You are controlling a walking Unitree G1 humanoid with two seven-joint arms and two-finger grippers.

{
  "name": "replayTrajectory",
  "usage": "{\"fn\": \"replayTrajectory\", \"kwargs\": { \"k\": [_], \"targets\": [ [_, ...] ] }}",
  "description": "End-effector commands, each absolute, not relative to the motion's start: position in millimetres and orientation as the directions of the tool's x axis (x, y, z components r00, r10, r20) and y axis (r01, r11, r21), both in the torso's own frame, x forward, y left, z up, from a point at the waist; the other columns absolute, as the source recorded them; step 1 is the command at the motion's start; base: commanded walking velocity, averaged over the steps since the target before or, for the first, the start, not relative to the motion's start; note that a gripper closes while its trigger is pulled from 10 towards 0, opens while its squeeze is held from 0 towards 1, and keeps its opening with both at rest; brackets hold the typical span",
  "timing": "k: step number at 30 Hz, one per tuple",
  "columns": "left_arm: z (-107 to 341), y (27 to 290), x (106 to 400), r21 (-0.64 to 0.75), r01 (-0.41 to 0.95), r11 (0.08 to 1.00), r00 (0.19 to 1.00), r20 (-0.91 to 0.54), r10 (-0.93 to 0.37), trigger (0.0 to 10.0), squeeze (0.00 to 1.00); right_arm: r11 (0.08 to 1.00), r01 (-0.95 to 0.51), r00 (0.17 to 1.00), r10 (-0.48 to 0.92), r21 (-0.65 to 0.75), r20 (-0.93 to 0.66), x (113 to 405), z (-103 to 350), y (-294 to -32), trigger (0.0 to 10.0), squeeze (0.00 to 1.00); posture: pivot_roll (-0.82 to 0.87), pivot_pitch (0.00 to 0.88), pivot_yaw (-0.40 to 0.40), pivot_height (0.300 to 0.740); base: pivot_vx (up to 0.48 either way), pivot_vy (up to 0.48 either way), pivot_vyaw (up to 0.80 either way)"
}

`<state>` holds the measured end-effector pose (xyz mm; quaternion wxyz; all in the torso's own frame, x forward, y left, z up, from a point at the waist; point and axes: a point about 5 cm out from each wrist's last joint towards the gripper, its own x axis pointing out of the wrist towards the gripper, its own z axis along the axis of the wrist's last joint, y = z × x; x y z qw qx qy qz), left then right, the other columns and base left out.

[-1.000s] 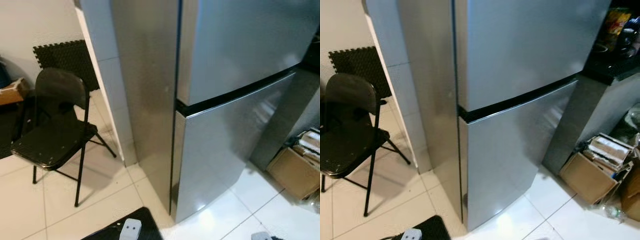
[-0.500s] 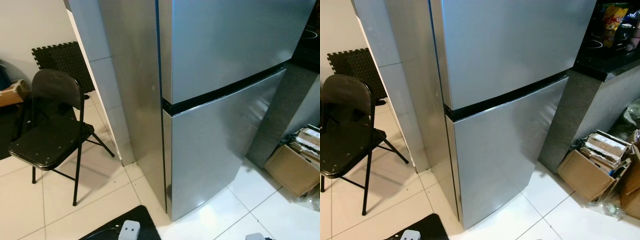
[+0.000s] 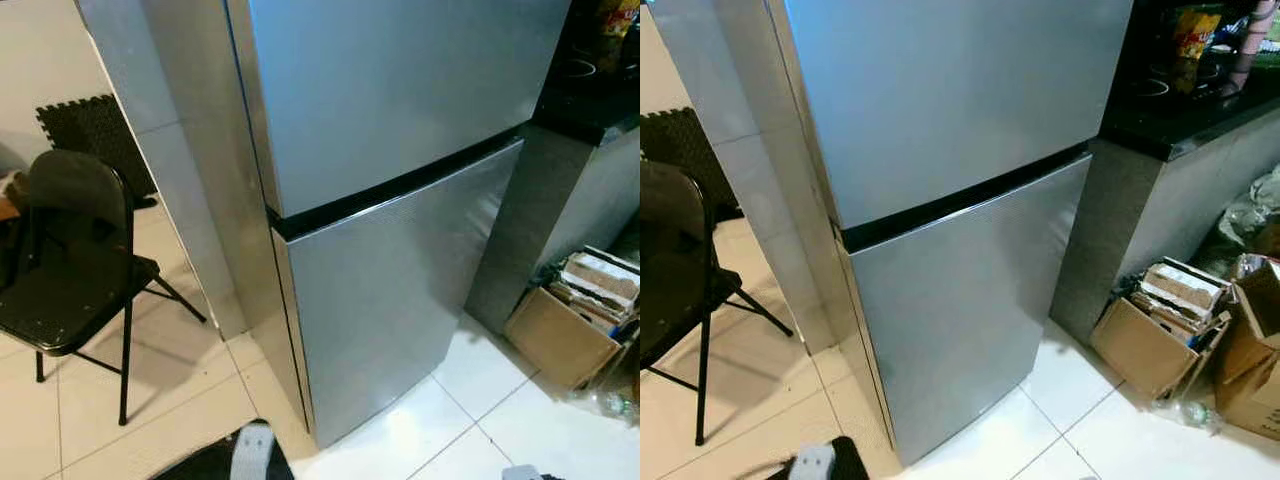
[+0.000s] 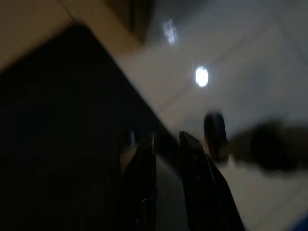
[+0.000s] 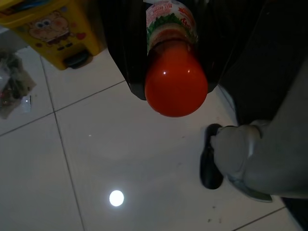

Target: Restocking fridge

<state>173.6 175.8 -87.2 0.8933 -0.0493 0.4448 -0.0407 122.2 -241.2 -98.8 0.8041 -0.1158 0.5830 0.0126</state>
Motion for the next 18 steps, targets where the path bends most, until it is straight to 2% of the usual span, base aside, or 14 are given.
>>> {"fn": "replayTrajectory", "kwargs": {
  "k": [1,2,3,8,10,11,12,13,14,18],
  "targets": [
    [-86,186,172,-0.112,-0.041,0.993,0.624,-0.779,-0.062,10.0,0.0,0.972,-0.159,0.326,-0.112,-0.171,-0.939,124,-98,-241,10.0,0.0,-0.05,0.0,-0.01,0.74,0.0,0.0,0.0],
    [-85,187,173,-0.136,-0.104,0.985,0.658,-0.753,-0.034,10.0,0.41,0.972,-0.158,0.326,-0.114,-0.173,-0.939,124,-98,-242,10.0,0.0,-0.05,0.0,-0.011,0.74,0.0,0.0,0.0],
    [-80,196,179,-0.145,-0.122,0.982,0.679,-0.734,-0.024,10.0,1.0,0.972,-0.158,0.326,-0.115,-0.173,-0.939,124,-98,-242,10.0,0.0,-0.05,0.0,-0.011,0.74,0.0,0.0,0.0],
    [-66,218,197,-0.19,-0.139,0.972,0.736,-0.676,-0.026,10.0,1.0,0.972,-0.157,0.324,-0.115,-0.173,-0.939,124,-98,-242,10.0,0.0,-0.05,0.0,-0.01,0.74,0.0,0.0,0.0],
    [-50,235,215,-0.241,-0.123,0.963,0.797,-0.603,-0.049,10.0,1.0,0.973,-0.158,0.32,-0.113,-0.17,-0.941,121,-100,-239,10.0,0.0,-0.04,0.0,-0.011,0.74,0.0,0.0,0.0],
    [-50,235,215,-0.241,-0.123,0.963,0.797,-0.603,-0.049,10.0,1.0,0.973,-0.158,0.32,-0.113,-0.17,-0.941,121,-100,-239,10.0,0.0,-0.04,0.0,-0.011,0.74,0.0,0.0,0.0],
    [-31,241,236,-0.271,-0.057,0.961,0.855,-0.511,-0.093,10.0,1.0,0.973,-0.159,0.318,-0.111,-0.169,-0.942,120,-100,-238,10.0,0.0,-0.04,0.0,-0.009,0.74,0.0,0.0,0.0],
    [-31,241,236,-0.271,-0.057,0.961,0.855,-0.511,-0.093,10.0,1.0,0.973,-0.159,0.318,-0.111,-0.169,-0.942,120,-100,-238,10.0,0.0,-0.04,0.0,-0.009,0.74,0.0,0.0,0.0],
    [0,254,262,-0.288,0.057,0.956,0.914,-0.371,-0.166,10.0,1.0,0.973,-0.161,0.315,-0.11,-0.167,-0.943,119,-101,-237,10.0,0.0,-0.04,0.0,-0.011,0.74,0.0,0.0,0.0],
    [22,261,277,-0.314,0.142,0.939,0.938,-0.261,-0.23,10.0,1.0,0.972,-0.163,0.314,-0.109,-0.167,-0.943,118,-101,-237,10.0,0.0,-0.04,0.0,-0.009,0.74,0.0,0.0,0.0]
  ]
}}
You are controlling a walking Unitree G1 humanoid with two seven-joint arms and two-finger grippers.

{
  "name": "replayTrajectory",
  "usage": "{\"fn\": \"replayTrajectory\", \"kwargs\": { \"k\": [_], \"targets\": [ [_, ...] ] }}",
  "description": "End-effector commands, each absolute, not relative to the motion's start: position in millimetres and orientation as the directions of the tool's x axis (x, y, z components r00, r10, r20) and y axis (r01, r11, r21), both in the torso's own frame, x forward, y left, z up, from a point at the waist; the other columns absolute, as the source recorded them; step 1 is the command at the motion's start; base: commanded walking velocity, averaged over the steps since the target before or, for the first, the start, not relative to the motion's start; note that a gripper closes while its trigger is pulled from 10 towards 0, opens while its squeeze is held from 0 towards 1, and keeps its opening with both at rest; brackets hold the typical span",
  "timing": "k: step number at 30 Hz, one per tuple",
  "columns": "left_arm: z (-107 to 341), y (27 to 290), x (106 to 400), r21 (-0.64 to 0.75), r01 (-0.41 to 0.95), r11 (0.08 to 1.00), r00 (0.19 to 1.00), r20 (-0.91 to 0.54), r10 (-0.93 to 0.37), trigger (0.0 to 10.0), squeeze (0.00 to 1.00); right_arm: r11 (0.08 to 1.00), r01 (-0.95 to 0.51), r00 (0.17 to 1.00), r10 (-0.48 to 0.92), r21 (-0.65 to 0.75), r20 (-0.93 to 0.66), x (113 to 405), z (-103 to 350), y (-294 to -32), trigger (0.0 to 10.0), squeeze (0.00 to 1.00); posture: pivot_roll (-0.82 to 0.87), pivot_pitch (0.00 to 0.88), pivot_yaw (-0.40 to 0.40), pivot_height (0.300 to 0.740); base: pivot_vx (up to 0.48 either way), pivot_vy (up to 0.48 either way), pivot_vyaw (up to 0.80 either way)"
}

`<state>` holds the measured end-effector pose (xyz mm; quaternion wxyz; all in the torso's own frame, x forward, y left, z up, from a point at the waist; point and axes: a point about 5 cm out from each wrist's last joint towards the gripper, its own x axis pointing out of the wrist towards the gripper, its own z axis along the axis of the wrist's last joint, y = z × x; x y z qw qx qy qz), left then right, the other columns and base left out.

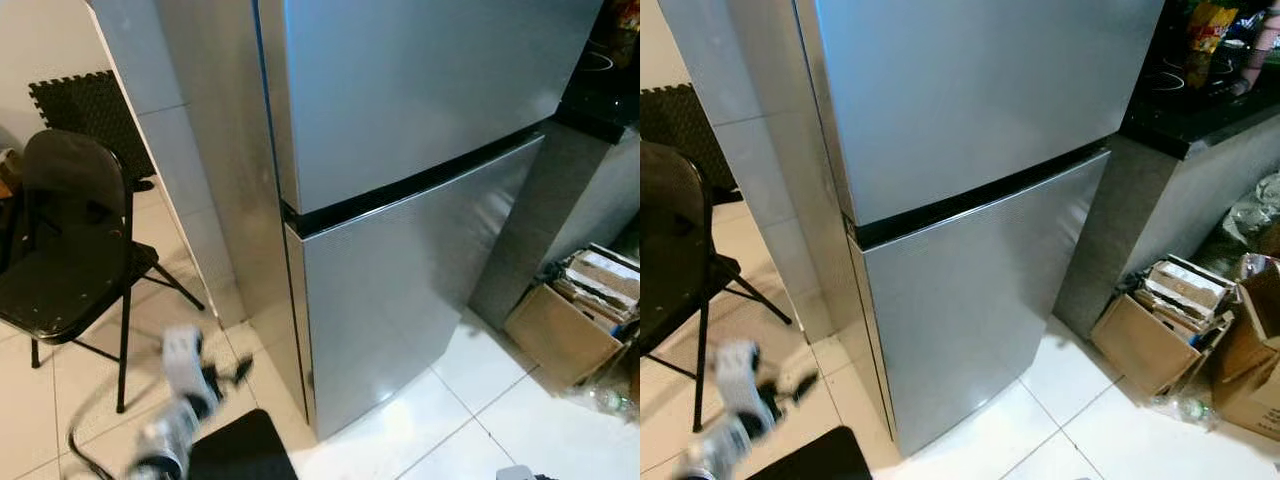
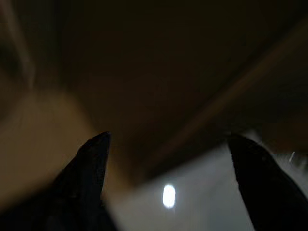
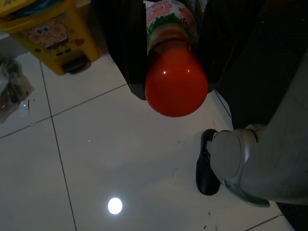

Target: Restocking fridge

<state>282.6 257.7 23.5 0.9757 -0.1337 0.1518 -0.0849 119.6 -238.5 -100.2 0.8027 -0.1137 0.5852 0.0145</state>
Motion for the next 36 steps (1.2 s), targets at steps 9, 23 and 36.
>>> {"fn": "replayTrajectory", "kwargs": {
  "k": [9,23,36],
  "targets": [
    [70,232,312,-0.276,0.583,0.764,0.779,-0.08,-0.622,10.0,1.0,0.971,-0.171,0.317,-0.106,-0.167,-0.942,119,-101,-236,10.0,0.0,-0.04,0.0,0.001,0.74,0.0,0.0,0.0],
    [124,202,345,-0.028,0.736,0.676,0.677,0.023,-0.736,10.0,0.0,0.972,-0.172,0.32,-0.096,-0.158,-0.943,121,-101,-232,10.0,0.0,-0.03,0.0,0.003,0.74,0.0,0.0,0.0],
    [122,184,348,-0.041,0.743,0.668,0.67,0.055,-0.741,10.0,0.0,0.973,-0.169,0.321,-0.095,-0.156,-0.942,122,-101,-232,10.0,0.0,-0.04,0.0,0.0,0.74,0.0,0.0,0.0]
  ]
}}
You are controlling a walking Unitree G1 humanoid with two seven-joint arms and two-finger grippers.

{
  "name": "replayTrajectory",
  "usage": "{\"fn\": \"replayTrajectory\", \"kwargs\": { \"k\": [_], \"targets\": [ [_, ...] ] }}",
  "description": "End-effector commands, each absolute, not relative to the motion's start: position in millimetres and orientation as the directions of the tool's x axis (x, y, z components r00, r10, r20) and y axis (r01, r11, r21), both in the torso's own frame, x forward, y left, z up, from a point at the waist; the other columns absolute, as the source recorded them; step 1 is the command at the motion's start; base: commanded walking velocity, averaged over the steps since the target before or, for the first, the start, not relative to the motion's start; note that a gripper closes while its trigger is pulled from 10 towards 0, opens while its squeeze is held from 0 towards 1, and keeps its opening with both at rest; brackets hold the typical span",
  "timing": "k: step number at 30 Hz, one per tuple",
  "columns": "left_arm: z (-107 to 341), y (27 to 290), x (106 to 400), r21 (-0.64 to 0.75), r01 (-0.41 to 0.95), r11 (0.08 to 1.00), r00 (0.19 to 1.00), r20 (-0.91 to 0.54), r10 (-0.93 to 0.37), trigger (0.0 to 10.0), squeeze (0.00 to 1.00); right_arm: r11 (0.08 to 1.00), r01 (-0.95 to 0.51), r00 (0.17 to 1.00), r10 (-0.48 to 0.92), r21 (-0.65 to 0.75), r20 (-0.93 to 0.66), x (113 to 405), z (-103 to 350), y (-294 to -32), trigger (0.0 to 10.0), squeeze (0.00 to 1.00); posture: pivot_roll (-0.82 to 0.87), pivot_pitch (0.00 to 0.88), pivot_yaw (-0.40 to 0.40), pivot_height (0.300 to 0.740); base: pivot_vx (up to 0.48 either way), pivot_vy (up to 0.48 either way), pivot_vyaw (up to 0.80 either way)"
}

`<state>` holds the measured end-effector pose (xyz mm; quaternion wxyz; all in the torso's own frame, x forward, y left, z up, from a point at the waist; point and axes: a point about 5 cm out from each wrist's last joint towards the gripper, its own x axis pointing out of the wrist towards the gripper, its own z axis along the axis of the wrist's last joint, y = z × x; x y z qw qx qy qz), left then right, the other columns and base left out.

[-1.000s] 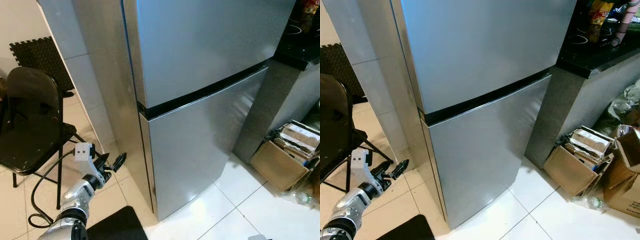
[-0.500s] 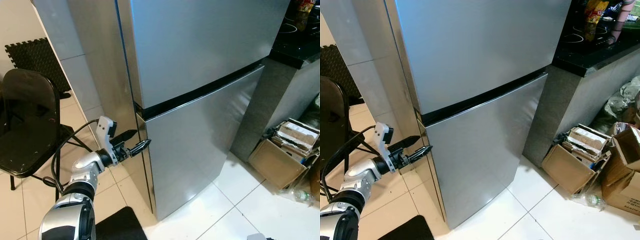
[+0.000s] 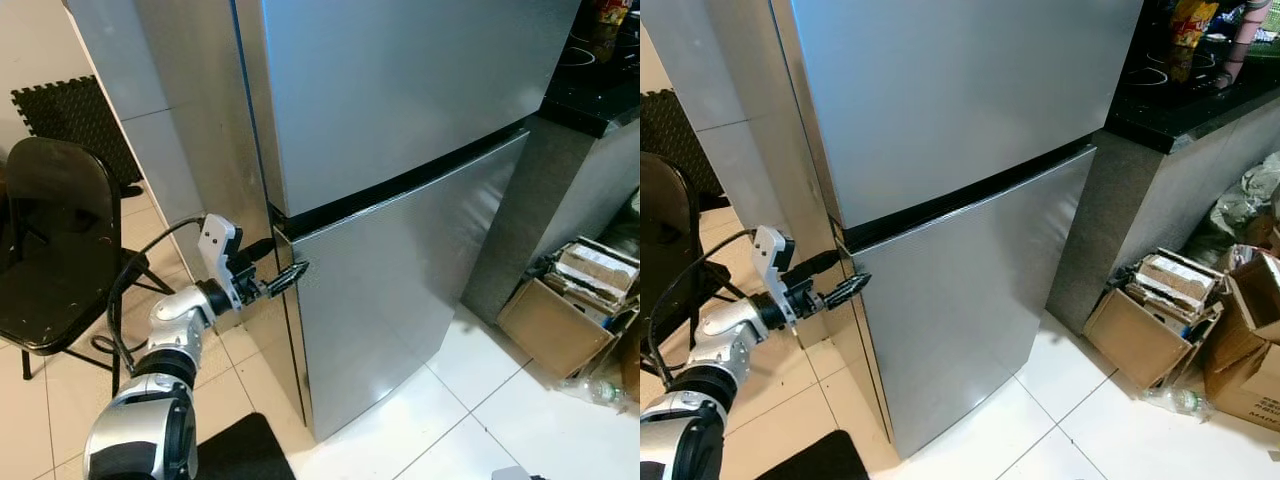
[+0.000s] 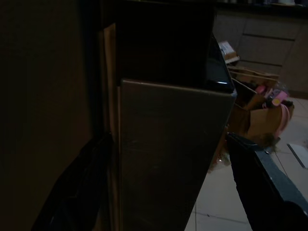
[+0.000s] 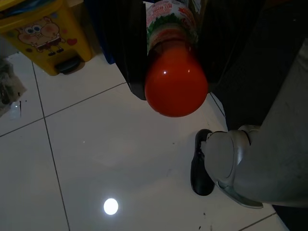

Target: Restocking fridge

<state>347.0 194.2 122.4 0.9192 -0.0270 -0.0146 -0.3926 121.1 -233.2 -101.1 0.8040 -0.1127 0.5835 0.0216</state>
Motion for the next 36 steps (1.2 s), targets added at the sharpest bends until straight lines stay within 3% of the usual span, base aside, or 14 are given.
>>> {"fn": "replayTrajectory", "kwargs": {
  "k": [1,7,20,36],
  "targets": [
    [122,181,348,-0.042,0.75,0.66,0.662,0.059,-0.747,10.0,0.0,0.973,-0.169,0.321,-0.096,-0.157,-0.942,122,-101,-233,10.0,0.0,-0.04,0.0,0.0,0.74,0.0,0.0,0.0],
    [121,170,348,-0.038,0.78,0.625,0.626,0.054,-0.778,10.0,0.0,0.973,-0.17,0.322,-0.097,-0.159,-0.942,123,-100,-234,10.0,0.0,-0.04,0.0,-0.003,0.74,0.0,0.0,0.0],
    [115,140,339,-0.008,0.897,0.443,0.443,0.017,-0.897,10.0,0.0,0.973,-0.165,0.325,-0.103,-0.164,-0.94,124,-99,-238,10.0,0.0,-0.04,0.0,-0.006,0.74,0.0,0.0,0.0],
    [111,130,334,-0.023,0.921,0.39,0.39,0.03,-0.92,10.0,0.0,0.973,-0.163,0.324,-0.103,-0.162,-0.94,124,-99,-238,10.0,0.0,-0.04,0.0,-0.008,0.74,0.0,0.0,0.0]
  ]
}}
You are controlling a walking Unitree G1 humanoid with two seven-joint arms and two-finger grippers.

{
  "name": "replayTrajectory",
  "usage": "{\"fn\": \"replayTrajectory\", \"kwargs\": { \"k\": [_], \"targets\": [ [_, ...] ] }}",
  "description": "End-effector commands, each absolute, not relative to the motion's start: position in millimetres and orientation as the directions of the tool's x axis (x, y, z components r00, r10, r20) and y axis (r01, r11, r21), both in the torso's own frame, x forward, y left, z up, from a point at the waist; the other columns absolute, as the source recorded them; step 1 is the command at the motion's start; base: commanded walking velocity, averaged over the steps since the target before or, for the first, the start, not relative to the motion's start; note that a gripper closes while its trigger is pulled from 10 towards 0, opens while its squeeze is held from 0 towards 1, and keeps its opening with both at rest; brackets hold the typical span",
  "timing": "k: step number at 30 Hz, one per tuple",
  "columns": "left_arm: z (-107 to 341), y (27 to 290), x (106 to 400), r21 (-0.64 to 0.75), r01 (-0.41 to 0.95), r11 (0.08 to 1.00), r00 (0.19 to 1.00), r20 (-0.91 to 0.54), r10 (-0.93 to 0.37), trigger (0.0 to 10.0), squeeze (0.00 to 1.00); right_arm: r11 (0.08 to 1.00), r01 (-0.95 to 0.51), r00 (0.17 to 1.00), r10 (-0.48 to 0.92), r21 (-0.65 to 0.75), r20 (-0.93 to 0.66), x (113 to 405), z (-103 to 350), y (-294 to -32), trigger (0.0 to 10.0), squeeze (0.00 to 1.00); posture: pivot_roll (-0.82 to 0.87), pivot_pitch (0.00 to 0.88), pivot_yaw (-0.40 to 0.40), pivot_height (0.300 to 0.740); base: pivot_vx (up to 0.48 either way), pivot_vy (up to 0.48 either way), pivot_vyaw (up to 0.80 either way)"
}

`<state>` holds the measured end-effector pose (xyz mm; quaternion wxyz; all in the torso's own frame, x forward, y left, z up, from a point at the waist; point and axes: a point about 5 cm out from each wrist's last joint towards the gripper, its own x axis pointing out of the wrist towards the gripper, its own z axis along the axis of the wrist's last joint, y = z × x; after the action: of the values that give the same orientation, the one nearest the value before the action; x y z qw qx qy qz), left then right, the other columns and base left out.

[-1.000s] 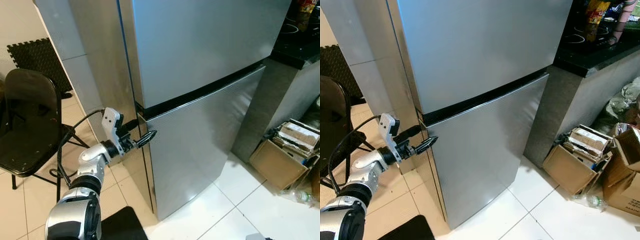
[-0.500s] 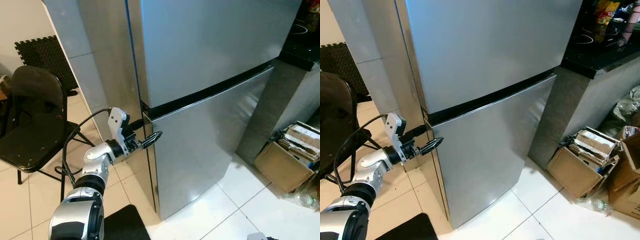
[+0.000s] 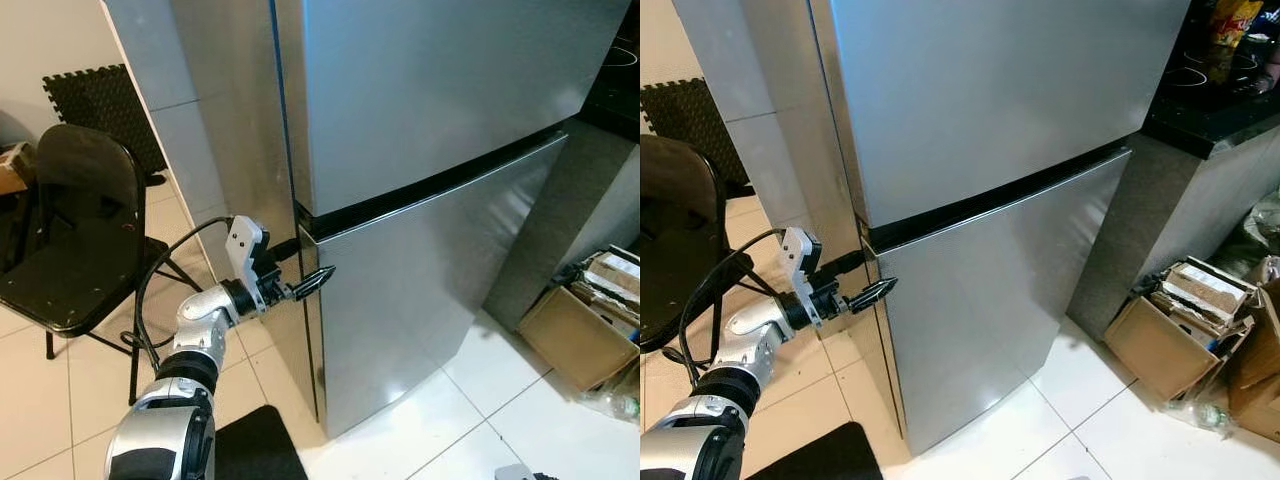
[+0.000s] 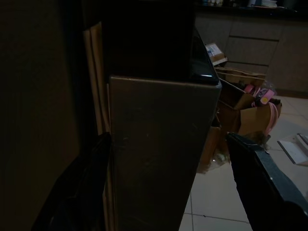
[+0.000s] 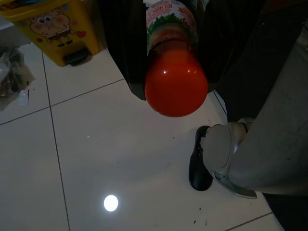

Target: Restocking fridge

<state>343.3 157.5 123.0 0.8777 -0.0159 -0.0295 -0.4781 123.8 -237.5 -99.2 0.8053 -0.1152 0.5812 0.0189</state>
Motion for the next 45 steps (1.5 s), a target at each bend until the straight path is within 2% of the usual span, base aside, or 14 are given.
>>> {"fn": "replayTrajectory", "kwargs": {
  "k": [1,8,18,23,26,30,33,37,39,40,41,42,44,45],
  "targets": [
    [111,130,333,-0.028,0.922,0.386,0.387,0.035,-0.922,10.0,0.0,0.973,-0.163,0.324,-0.102,-0.162,-0.94,124,-99,-238,10.0,0.0,-0.04,0.0,-0.01,0.74,0.0,0.0,0.0],
    [109,123,326,-0.035,0.95,0.309,0.311,0.04,-0.95,10.0,0.0,0.973,-0.164,0.325,-0.103,-0.164,-0.94,124,-99,-238,10.0,0.0,-0.04,0.0,-0.011,0.74,0.0,0.0,0.0],
    [106,123,324,-0.05,0.951,0.304,0.306,0.035,-0.951,10.0,0.0,0.972,-0.168,0.325,-0.102,-0.163,-0.94,124,-99,-238,10.0,0.0,-0.04,0.0,-0.01,0.74,0.0,0.0,0.0],
    [104,120,317,-0.097,0.97,0.223,0.229,0.053,-0.972,10.0,0.0,0.971,-0.171,0.323,-0.102,-0.164,-0.941,124,-99,-238,10.0,0.0,-0.04,0.0,-0.008,0.74,0.0,0.0,0.0],
    [82,129,299,-0.191,0.974,0.118,0.114,-0.035,-0.993,10.0,0.0,0.971,-0.176,0.322,-0.1,-0.163,-0.941,125,-99,-237,10.0,0.0,-0.04,0.0,-0.006,0.74,0.0,0.0,0.0],
    [70,139,291,-0.243,0.963,0.115,0.097,-0.084,-0.992,10.0,0.0,0.971,-0.177,0.322,-0.1,-0.164,-0.941,125,-99,-237,10.0,0.0,-0.04,0.0,-0.008,0.74,0.0,0.0,0.0],
    [52,153,274,-0.327,0.942,0.077,0.024,-0.163,-0.986,10.0,0.0,0.97,-0.18,0.322,-0.1,-0.165,-0.941,125,-99,-238,10.0,0.0,-0.03,0.0,-0.01,0.74,0.0,0.0,0.0],
    [48,156,270,-0.344,0.936,0.075,0.012,-0.182,-0.983,10.0,0.0,0.97,-0.181,0.322,-0.101,-0.165,-0.941,125,-99,-238,10.0,0.0,-0.03,0.0,-0.01,0.74,0.0,0.0,0.0],
    [43,159,267,-0.353,0.93,0.105,0.031,-0.21,-0.977,10.0,0.0,0.969,-0.181,0.322,-0.101,-0.166,-0.941,125,-99,-238,10.0,0.0,-0.03,0.0,-0.012,0.74,0.0,0.0,0.0],
    [36,164,263,-0.374,0.916,0.147,0.057,-0.242,-0.969,10.0,0.0,0.969,-0.182,0.322,-0.101,-0.166,-0.941,125,-98,-239,10.0,0.0,-0.03,0.0,-0.013,0.74,0.0,0.0,0.0],
    [21,173,256,-0.388,0.887,0.251,0.125,-0.322,-0.939,10.0,0.0,0.969,-0.182,0.321,-0.101,-0.166,-0.942,125,-99,-239,10.0,0.0,-0.03,0.0,-0.013,0.74,0.0,0.0,0.0],
    [21,173,256,-0.388,0.887,0.251,0.125,-0.322,-0.939,10.0,0.0,0.969,-0.182,0.321,-0.101,-0.166,-0.942,125,-99,-239,10.0,0.0,-0.03,0.0,-0.013,0.74,0.0,0.0,0.0],
    [13,178,253,-0.385,0.863,0.327,0.178,-0.374,-0.91,10.0,0.0,0.969,-0.183,0.319,-0.101,-0.166,-0.942,124,-99,-239,10.0,0.0,-0.03,0.0,-0.014,0.74,0.0,0.0,0.0],
    [13,178,253,-0.385,0.863,0.327,0.178,-0.374,-0.91,10.0,0.0,0.969,-0.183,0.319,-0.101,-0.166,-0.942,124,-99,-239,10.0,0.0,-0.03,0.0,-0.014,0.74,0.0,0.0,0.0]
  ]
}}
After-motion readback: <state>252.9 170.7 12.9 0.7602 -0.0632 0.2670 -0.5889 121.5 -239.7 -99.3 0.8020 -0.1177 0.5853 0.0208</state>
